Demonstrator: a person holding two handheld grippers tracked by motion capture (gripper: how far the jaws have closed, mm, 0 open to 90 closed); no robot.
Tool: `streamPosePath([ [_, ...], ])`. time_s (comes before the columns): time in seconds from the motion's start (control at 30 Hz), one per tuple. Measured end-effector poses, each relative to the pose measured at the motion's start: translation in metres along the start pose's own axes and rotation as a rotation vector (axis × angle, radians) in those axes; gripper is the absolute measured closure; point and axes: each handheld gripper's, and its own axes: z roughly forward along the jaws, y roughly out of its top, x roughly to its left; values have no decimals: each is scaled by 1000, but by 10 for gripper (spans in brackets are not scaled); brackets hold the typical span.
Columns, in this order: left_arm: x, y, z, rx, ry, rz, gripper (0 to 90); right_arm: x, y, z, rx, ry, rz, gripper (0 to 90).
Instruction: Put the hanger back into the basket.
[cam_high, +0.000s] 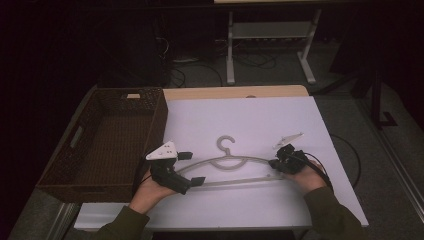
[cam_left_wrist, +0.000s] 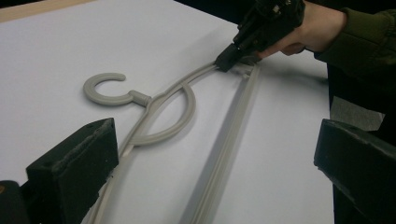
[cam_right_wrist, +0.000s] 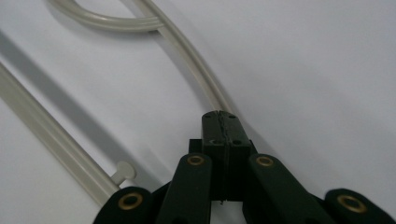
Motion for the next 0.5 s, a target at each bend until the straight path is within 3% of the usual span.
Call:
streamPosePath([
  [0.1, 0, 0, 1, 5, -3, 4, 0, -10, 0, 0, -5, -18, 42, 896],
  [0.33, -1, 0, 1, 3, -2, 0, 0, -28, 3, 1, -8, -83, 63, 897],
  [0.5, 0, 0, 1, 4, -3, 2, 0, -50, 7, 5, -21, -146, 101, 897],
])
